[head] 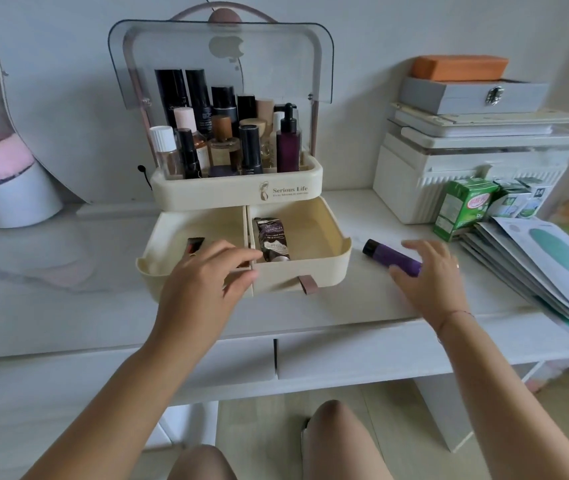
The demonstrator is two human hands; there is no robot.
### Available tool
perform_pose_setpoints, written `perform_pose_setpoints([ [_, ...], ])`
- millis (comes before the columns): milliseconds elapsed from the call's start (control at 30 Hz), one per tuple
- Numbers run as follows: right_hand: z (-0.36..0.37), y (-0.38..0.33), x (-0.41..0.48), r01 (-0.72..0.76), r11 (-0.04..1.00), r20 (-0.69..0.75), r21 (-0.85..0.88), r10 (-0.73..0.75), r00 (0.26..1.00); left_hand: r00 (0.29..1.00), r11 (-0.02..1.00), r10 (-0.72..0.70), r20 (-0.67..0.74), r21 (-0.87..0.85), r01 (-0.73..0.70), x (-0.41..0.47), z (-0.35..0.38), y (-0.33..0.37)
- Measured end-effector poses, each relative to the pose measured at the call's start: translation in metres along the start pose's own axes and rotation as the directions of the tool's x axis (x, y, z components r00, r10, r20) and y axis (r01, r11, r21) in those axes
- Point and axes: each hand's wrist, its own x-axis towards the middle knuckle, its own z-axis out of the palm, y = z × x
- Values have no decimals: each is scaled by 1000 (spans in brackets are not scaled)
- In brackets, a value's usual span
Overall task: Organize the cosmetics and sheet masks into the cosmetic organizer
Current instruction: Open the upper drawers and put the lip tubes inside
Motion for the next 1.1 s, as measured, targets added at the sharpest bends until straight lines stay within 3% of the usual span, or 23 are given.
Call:
perform_pose_setpoints([
  [67, 4, 19, 1, -7, 996, 106, -93, 17, 994, 1000, 1000, 13, -9, -1, -13, 1, 2, 0],
  [233, 9, 22, 6, 82, 986, 34, -144, -78, 996, 1000, 1000, 17, -18, -18, -18, 2, 2, 1],
  [333, 5, 16, 4, 4, 1000, -24, 10, -3, 1000, 1000, 1000, 21, -18, -10, -22, 2, 2, 2],
  [400, -3, 5, 0, 37, 992, -112, 123, -23, 993, 1000, 1000, 22, -23, -7, -22, 2, 2, 2],
  [533, -31, -49, -11, 303, 928, -376, 218, -206, 903, 999, 1000, 27, -28, -4, -27, 2, 3, 3],
  [600, -38, -79, -14, 401, 892, -340, 211, -318, 885, 999, 999, 38, -31, 7, -38, 2, 4, 3],
  [667, -33, -106, -13, 421, 888, -202, 185, -385, 900, 999, 999, 31, -23, 13, -30, 2, 4, 4],
  [767, -13, -130, -11, 347, 938, -42, -2, -347, 937, 1000, 1000, 22, -11, 11, -22, -1, 2, 4],
  [833, -2, -134, -11, 305, 939, -9, -157, -310, 951, 1000, 1000, 25, -17, 17, -25, -4, -1, 2],
  [900, 3, -132, -14, 292, 940, 7, -178, -296, 955, 997, 998, 39, -67, 43, -36, -9, -4, -3],
  [1000, 3, -124, -28, 334, 942, -52, 40, -332, 942, 959, 992, -31, -281, 106, 63, -20, -10, -17],
  [1100, 7, -100, -43, 332, 889, -124, 316, -308, 943, 881, 951, -307, -360, -94, 294, -34, -13, -35],
])
